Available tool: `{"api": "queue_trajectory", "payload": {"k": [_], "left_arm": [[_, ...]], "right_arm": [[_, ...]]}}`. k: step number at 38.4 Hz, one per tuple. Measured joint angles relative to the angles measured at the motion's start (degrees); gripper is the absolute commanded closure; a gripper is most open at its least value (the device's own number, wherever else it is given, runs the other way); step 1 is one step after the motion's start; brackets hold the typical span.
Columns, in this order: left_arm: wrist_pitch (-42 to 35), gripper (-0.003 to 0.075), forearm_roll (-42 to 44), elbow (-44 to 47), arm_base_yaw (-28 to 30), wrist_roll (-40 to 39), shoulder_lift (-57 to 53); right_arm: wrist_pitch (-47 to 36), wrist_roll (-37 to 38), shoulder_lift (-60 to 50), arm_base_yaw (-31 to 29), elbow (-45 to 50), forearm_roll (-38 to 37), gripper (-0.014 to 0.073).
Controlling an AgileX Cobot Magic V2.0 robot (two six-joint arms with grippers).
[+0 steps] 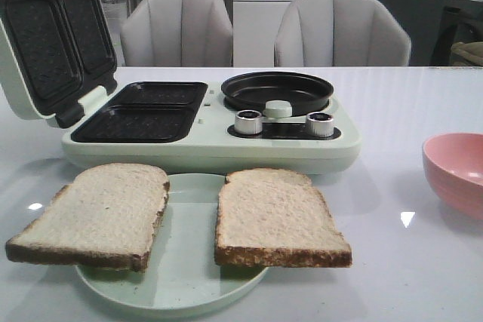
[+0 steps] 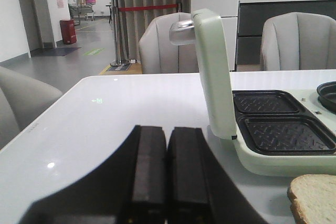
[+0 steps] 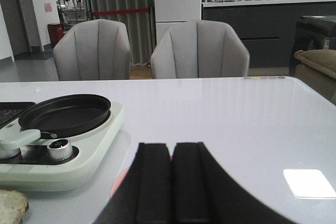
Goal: Make breakfast with bread and shrimp
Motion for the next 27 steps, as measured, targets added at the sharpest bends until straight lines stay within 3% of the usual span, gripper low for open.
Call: {"api": "queue_trajectory", "payload": {"k": [27], "left_arm": [[0.0, 0.062, 0.0, 0.0, 0.0, 0.0, 0.0]], "right_arm": [[0.0, 0.0, 0.0, 0.0, 0.0, 0.0, 0.0577]]}}
